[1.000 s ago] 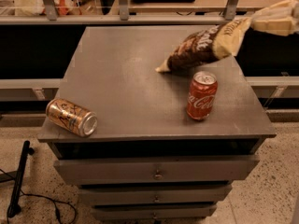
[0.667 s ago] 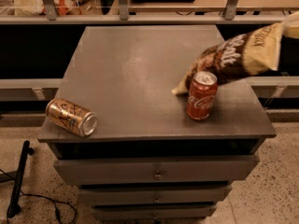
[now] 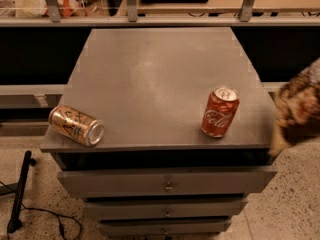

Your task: Move brown chip bag near coke can

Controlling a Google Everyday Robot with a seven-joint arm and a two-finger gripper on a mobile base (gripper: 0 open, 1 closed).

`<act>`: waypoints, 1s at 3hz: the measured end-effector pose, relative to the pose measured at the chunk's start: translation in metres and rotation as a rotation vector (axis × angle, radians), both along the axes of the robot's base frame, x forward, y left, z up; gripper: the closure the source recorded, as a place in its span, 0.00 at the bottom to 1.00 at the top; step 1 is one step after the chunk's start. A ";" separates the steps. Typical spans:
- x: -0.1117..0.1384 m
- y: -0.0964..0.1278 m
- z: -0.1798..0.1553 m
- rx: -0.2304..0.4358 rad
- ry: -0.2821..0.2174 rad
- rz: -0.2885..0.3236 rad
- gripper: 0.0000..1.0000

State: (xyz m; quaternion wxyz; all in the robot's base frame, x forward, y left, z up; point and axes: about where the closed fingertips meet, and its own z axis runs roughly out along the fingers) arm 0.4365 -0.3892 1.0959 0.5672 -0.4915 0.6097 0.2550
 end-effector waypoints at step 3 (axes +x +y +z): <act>0.016 -0.008 0.013 0.041 -0.035 -0.071 0.13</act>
Offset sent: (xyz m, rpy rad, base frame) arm 0.0004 -0.0078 0.0063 0.0187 -0.0145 -0.0362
